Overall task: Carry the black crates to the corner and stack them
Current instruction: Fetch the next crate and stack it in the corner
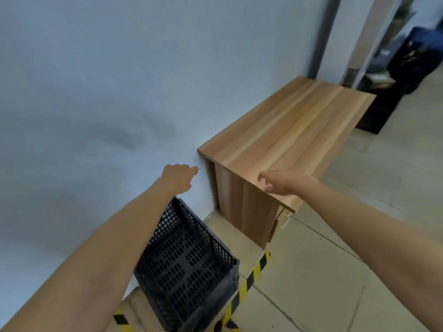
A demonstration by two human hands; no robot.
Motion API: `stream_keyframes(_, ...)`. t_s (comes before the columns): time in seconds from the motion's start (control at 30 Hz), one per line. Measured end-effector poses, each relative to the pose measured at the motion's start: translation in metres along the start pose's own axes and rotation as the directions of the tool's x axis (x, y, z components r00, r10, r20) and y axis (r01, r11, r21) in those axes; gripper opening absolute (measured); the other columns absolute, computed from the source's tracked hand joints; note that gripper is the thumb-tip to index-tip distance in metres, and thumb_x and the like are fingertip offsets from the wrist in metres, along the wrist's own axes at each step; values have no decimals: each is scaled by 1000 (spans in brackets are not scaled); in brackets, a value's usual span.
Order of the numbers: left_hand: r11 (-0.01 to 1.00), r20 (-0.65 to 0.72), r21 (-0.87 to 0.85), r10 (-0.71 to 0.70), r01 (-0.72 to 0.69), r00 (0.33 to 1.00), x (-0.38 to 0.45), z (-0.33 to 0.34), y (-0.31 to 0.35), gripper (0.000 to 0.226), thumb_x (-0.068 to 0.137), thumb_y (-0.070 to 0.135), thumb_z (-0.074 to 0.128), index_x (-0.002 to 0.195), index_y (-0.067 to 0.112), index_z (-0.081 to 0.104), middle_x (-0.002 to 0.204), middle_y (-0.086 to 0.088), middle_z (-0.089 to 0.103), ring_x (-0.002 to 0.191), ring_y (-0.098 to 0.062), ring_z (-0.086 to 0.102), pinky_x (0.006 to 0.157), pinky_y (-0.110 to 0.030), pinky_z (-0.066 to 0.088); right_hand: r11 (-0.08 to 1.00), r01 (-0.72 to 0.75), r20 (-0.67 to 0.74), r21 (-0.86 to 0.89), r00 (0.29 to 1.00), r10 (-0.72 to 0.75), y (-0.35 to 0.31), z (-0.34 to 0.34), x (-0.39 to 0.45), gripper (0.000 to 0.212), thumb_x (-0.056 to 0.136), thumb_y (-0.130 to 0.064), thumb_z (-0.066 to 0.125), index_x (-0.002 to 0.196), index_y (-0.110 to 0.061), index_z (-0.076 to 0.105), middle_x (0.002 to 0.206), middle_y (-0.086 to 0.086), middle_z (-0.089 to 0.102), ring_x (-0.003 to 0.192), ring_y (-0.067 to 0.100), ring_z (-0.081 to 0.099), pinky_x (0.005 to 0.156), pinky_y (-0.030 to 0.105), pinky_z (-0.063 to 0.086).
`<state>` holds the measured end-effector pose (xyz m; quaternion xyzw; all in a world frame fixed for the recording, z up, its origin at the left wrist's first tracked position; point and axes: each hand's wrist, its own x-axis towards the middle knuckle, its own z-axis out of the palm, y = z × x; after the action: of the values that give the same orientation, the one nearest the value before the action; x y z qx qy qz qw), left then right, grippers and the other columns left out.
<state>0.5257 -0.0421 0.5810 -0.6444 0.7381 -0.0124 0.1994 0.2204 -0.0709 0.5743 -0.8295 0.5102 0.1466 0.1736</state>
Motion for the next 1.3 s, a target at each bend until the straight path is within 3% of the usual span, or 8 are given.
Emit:
stream_keyframes(0.13,987,-59,26,159,-158,985,27,-57,111,39,95,14,49,134,18,47,118,-5,60,93,-24,59,66,-29,38,982,-181,-2,56,983,181,97,12,-72,43,97,-30,52,138,-20,41,137,6,53,121,28,54,99,42,45)
stream_keyframes(0.23,956,-86,61,292,-288,952,34,-99,213,49,95,12,50,142,22,38,121,-7,59,83,-22,57,57,-31,45,943,-330,-1,40,944,330,181,29,-137,47,97,-32,51,140,-19,40,140,8,50,125,29,51,101,43,44)
stream_keyframes(0.37,886,-131,126,460,-446,878,41,-139,349,53,95,14,50,144,25,34,129,-9,56,100,-29,60,66,-37,51,865,-493,23,89,870,493,279,57,-223,48,97,-31,52,141,-17,39,145,7,47,129,28,48,103,39,42)
stream_keyframes(0.47,825,-168,167,563,-540,809,39,-164,443,48,95,18,52,141,23,37,121,-10,59,103,-32,61,73,-41,53,814,-566,29,135,823,567,335,79,-288,47,98,-30,50,141,-15,39,143,10,48,128,29,49,101,39,41)
stream_keyframes(0.6,765,-167,208,642,-610,748,25,-191,547,54,94,19,52,143,26,31,122,-8,59,110,-29,60,71,-36,45,718,-668,71,194,740,669,394,109,-373,47,97,-34,49,140,-19,38,140,8,48,125,30,50,100,41,43)
stream_keyframes(1.03,479,-66,374,868,-794,492,-6,-247,794,52,94,28,52,144,30,35,143,-5,50,128,-26,51,96,-41,44,391,-858,231,332,476,849,466,220,-579,46,97,-29,48,141,-20,39,140,9,48,123,31,51,93,40,42)
stream_keyframes(1.17,349,-36,380,931,-856,363,-26,-255,874,48,95,28,53,141,26,40,140,-4,52,126,-26,52,91,-38,44,260,-902,277,345,362,890,479,245,-630,42,98,-27,47,138,-17,42,133,13,54,116,32,56,83,37,43)
stream_keyframes(1.3,239,1,379,966,-894,259,-30,-258,947,42,94,26,53,135,24,44,135,-2,54,122,-25,53,90,-36,45,137,-919,340,371,271,901,504,265,-662,43,98,-30,48,139,-19,41,136,11,53,120,32,54,94,43,47)
